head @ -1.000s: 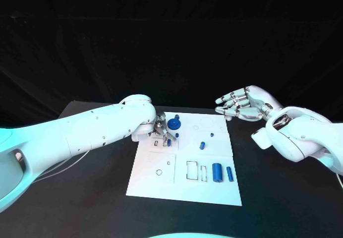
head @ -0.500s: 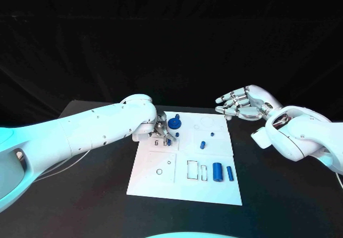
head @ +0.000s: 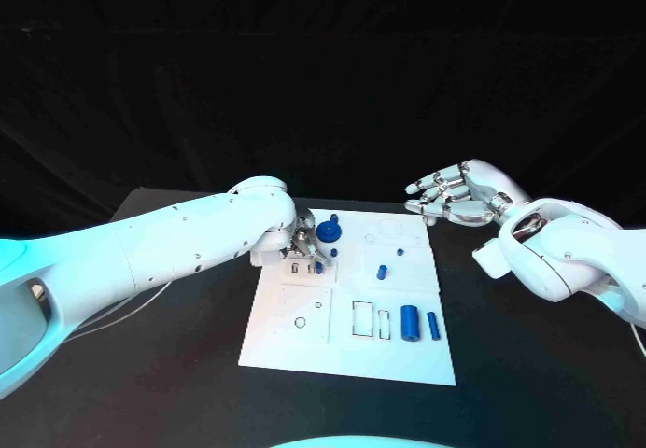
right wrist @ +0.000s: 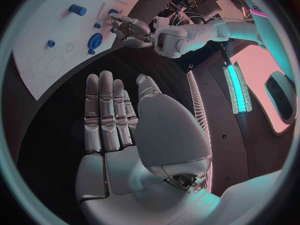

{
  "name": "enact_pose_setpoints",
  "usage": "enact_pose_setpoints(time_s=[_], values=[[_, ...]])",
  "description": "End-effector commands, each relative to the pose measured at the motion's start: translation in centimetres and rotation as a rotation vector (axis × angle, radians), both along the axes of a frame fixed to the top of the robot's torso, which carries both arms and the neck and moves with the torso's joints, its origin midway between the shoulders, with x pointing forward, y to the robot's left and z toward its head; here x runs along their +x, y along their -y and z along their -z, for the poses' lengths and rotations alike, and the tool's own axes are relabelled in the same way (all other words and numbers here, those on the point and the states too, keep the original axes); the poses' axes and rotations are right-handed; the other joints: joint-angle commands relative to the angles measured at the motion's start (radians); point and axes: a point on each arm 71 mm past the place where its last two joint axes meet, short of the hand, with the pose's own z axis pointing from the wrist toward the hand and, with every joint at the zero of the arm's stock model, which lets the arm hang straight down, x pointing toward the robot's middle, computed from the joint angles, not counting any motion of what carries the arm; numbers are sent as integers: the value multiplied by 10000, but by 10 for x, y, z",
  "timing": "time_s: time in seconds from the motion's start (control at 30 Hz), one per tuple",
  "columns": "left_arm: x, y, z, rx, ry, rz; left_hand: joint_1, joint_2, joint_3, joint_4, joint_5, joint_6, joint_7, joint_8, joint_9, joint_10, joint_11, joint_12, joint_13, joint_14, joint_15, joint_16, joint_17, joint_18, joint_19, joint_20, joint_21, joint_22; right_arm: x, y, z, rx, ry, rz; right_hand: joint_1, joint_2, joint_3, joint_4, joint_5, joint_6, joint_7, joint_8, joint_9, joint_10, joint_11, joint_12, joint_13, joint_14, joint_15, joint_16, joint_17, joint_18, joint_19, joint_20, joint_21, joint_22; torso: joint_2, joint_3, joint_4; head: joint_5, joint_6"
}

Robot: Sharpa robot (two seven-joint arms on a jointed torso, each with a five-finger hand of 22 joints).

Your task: Assemble the parts on the task board

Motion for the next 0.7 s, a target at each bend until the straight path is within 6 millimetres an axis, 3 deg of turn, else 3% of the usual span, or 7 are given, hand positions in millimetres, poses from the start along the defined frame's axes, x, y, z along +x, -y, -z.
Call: enact_pose_setpoints(time_s=[0.03,0.23,0.4,0.53,0.63,0.7], values=[[-2,3,1,-113,-320,128,188,-13,219,3,50,-18,-63,-39,35,-10,-60,24,3,895,37,67,2152,-120,25,-11,50,24,0,-1,1,-108,-16,-131,28,-28,34,18,67,-2,73,62,-13,-49,49,-36,-8,-45,39,-68,-13,42,9,80,-50,-8,-1,3,-1,15,-19],[-2,2,2,-38,-415,132,378,-121,766,15,51,54,-105,-42,149,69,-98,98,101,927,9,122,2248,-125,32,-23,80,72,0,-2,1,-112,-22,-132,28,-28,34,18,67,-2,73,62,-13,-49,49,-36,-8,-45,39,-68,-13,42,9,80,-50,-8,2,2,-2,16,-27],[-2,1,2,-17,-430,129,870,-257,1752,-83,84,71,-183,-51,302,99,-173,87,132,955,-67,171,2332,-128,36,-54,102,106,0,-2,1,-113,-28,-138,29,-24,38,21,80,3,73,68,-12,-48,49,-36,-19,-47,40,-74,-13,42,9,81,-56,-13,1,-1,-14,-6,-24],[-2,1,2,-120,-430,86,1732,-336,2877,-522,128,12,-216,-33,428,69,-224,-12,90,963,-136,184,2356,-126,27,-97,104,106,0,-1,1,-114,-28,-135,29,-24,38,21,80,3,73,68,-12,-48,49,-36,-19,-47,40,-74,-13,42,9,81,-56,-13,-4,3,-5,-19,-12],[-2,1,2,-303,-494,11,2093,-563,3777,-852,125,-32,-151,39,590,90,-181,-85,53,964,-104,186,2359,-132,32,-120,118,132,0,-1,1,-113,-25,-131,26,-20,40,26,90,7,73,73,-11,-47,49,-36,-28,-50,41,-79,-14,41,8,82,-62,-18,-12,6,2,-21,-23],[-3,1,2,-494,-546,-69,2069,-877,4789,-1068,103,-58,-79,142,801,136,-64,-145,14,964,-52,186,2360,-137,29,-104,141,162,0,-1,1,-113,-23,-128,26,-20,40,26,90,7,73,73,-11,-47,49,-36,-28,-50,41,-79,-14,41,8,82,-62,-18,-7,4,14,-34,-16]])
